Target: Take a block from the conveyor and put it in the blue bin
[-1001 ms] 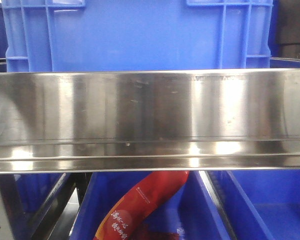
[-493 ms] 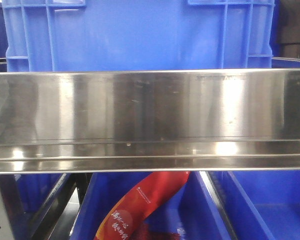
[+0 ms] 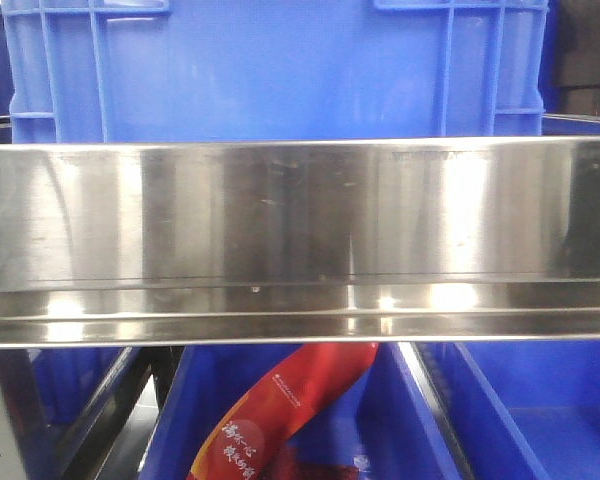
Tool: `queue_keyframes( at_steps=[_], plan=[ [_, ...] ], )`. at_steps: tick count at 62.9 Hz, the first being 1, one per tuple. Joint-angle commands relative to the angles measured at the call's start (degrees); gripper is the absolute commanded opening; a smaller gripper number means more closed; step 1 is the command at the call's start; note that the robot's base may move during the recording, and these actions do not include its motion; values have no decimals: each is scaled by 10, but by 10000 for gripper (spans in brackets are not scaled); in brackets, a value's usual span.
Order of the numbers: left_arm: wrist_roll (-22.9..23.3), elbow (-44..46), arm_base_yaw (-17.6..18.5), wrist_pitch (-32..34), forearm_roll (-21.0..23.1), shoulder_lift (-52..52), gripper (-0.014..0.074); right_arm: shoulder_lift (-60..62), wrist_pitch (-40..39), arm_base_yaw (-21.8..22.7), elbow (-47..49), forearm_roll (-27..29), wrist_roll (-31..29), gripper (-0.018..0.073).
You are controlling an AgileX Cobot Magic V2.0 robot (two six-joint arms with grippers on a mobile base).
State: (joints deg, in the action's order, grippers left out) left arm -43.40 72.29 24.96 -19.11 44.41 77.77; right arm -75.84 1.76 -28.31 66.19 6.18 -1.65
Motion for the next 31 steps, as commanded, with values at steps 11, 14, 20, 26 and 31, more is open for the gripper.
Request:
queue_keyframes(
  at_steps=[11, 14, 20, 26, 31],
  plan=[
    [6, 6, 4, 13, 40, 13, 286, -11, 37, -2, 4, -5, -3, 178],
    [6, 6, 4, 13, 40, 13, 381, -11, 37, -2, 4, 0, -3, 329],
    [6, 6, 4, 12, 40, 13, 489, -11, 37, -2, 4, 0, -3, 559],
    [6, 6, 4, 12, 48, 13, 494, -10, 38, -2, 5, 3, -3, 568],
    [6, 6, 4, 8, 98, 1, 493, 3, 38, -2, 4, 17, -3, 568]
  ],
)
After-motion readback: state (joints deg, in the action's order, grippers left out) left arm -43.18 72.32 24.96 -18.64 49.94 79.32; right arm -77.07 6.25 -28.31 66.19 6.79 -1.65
